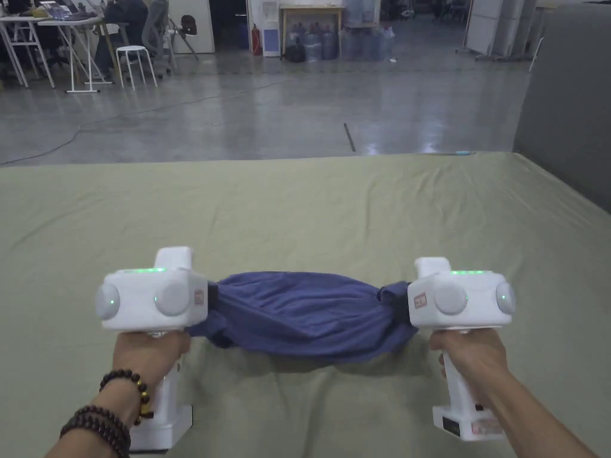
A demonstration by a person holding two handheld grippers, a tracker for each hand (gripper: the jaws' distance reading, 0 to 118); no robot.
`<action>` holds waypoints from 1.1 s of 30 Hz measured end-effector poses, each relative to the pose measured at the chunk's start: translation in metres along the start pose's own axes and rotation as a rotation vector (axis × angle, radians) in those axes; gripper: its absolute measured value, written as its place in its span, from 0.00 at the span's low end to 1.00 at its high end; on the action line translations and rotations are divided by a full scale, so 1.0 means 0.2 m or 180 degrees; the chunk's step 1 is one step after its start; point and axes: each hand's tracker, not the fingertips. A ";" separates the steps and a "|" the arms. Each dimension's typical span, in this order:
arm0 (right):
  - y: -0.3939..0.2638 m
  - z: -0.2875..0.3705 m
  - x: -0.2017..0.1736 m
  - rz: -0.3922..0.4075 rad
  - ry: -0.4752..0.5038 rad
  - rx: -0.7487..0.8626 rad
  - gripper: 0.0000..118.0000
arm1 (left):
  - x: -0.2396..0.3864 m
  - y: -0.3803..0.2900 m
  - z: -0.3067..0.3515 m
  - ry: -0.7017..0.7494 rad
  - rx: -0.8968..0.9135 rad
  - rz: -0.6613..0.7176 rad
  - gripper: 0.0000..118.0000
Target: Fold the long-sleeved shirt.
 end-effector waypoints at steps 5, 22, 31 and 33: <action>-0.15 0.24 0.04 -0.0175 0.0082 0.0024 0.15 | 0.16 0.42 -0.24 -0.0177 0.0268 0.0376 0.10; -1.06 0.79 0.11 -0.0216 0.0136 -0.0398 0.33 | 0.44 0.23 -1.37 -0.0437 -0.0641 0.0630 0.15; -1.08 1.26 0.08 -0.0548 0.0088 0.0575 0.68 | 0.31 0.91 -1.37 -0.0382 -0.0157 0.0606 0.89; -1.14 1.30 0.05 -0.0520 -0.0007 0.0585 0.29 | 0.26 1.09 -1.46 -0.0408 -0.0038 0.0656 0.60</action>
